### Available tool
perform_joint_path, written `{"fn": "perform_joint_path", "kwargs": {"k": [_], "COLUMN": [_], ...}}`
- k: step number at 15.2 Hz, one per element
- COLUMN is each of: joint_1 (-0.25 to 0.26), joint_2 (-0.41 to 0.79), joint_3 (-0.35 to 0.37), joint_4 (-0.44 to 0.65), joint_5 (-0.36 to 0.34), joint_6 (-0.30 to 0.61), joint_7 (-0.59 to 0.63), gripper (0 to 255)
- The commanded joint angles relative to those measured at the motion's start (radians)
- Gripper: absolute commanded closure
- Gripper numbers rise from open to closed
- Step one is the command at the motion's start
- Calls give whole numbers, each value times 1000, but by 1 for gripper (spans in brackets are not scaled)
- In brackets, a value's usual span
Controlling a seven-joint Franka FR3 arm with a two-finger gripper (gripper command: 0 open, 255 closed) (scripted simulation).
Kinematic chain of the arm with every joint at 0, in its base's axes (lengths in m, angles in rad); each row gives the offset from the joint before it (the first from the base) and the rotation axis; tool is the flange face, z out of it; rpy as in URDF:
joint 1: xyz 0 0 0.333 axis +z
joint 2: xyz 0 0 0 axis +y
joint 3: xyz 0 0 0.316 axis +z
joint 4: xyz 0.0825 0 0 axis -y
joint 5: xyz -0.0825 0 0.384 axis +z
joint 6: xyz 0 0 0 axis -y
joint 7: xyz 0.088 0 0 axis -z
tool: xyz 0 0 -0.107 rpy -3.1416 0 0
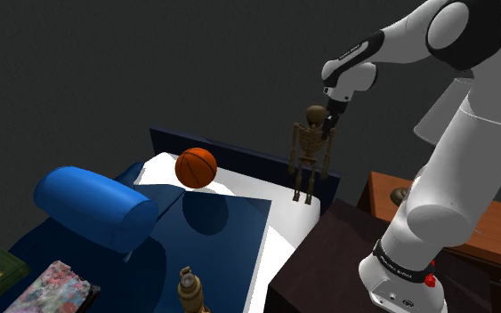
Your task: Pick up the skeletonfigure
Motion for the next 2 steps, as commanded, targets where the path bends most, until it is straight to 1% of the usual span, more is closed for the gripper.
{"fn": "perform_joint_path", "kwargs": {"k": [1,2], "joint_1": [0,0], "joint_2": [-12,-12], "joint_3": [0,0], "joint_4": [8,7], "joint_5": [-10,-10], "joint_6": [-14,-14], "joint_7": [7,7], "gripper": [255,255]}}
